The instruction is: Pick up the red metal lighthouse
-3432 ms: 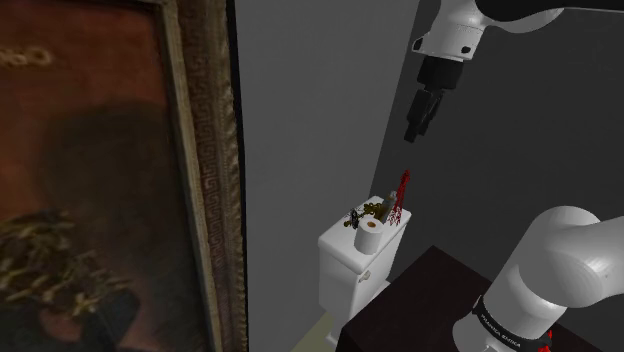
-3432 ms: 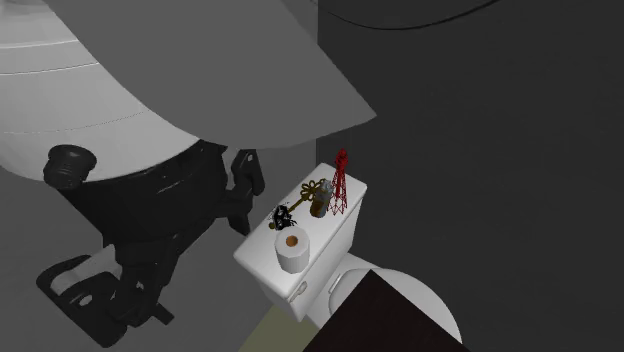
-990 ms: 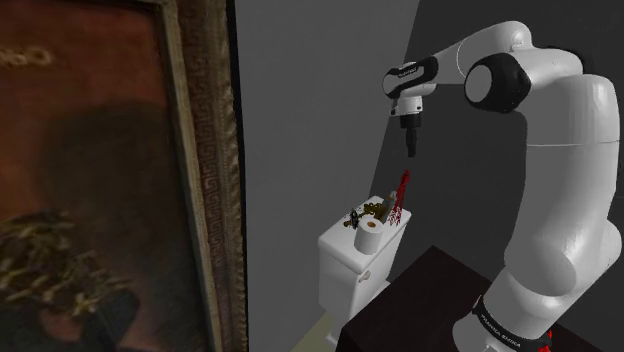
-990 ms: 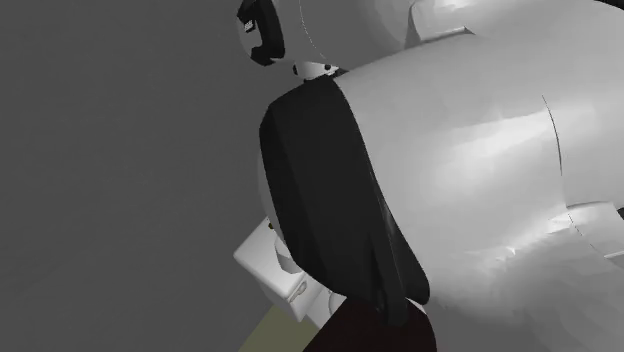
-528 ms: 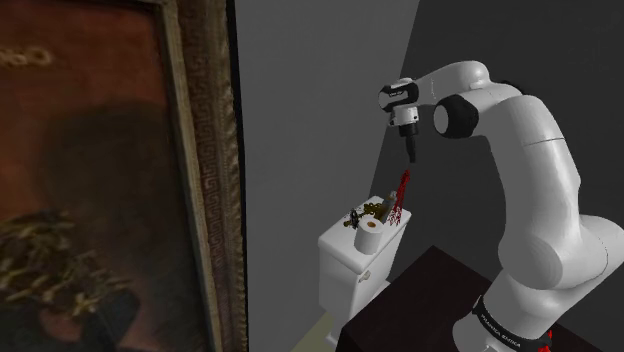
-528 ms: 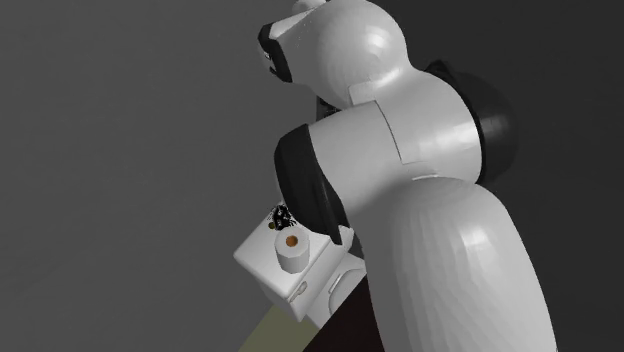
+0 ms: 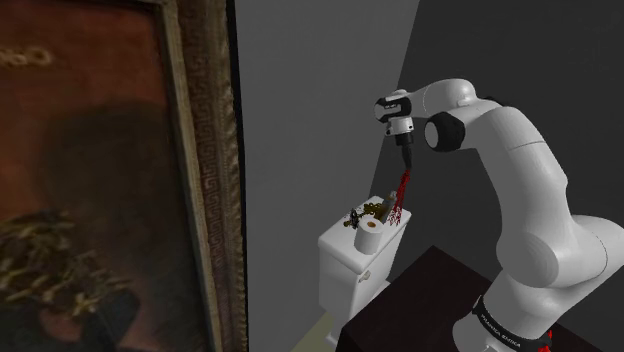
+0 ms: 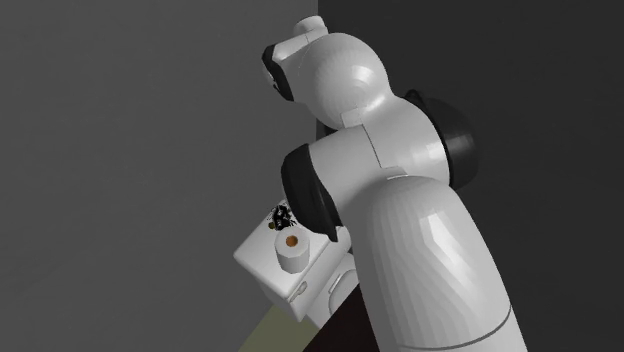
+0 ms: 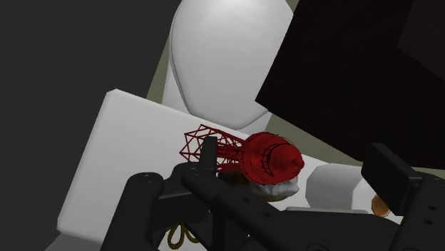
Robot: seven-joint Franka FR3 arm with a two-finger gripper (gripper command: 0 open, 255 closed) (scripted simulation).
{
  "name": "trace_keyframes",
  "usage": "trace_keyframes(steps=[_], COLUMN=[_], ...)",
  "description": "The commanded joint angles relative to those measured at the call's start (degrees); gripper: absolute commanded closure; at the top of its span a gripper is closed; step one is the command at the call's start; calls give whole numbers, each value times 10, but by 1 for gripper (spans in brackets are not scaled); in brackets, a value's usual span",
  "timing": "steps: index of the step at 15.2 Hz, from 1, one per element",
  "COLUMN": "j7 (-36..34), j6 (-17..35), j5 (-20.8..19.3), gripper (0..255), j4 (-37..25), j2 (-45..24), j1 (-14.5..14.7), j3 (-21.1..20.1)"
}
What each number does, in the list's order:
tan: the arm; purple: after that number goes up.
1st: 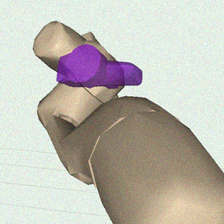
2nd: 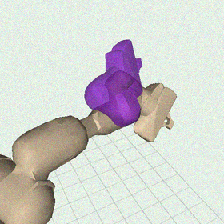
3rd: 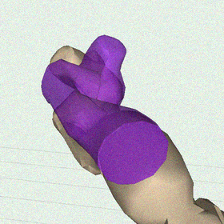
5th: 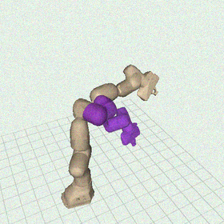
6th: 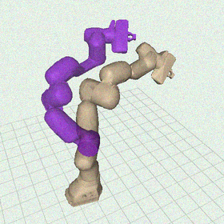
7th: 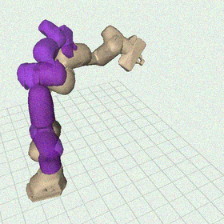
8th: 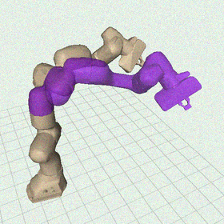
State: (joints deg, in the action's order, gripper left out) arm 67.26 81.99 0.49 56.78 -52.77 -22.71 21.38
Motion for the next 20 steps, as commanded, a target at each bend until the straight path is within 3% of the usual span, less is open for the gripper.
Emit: trace_keyframes(steps=[1, 3, 4, 13, 20], j7=[-1, -1, -1, -1, 7], j6=[9, 9, 9, 9, -36], j5=[1, 1, 1, 1, -3], gripper=[0, 0, 255, 255, 255], j4=[6, 5, 4, 5, -30], j2=[-4, -4, -4, -4, 7], j1=[0, 0, 0, 0, -3], j3=[-1, -1, -1, -1, 3])
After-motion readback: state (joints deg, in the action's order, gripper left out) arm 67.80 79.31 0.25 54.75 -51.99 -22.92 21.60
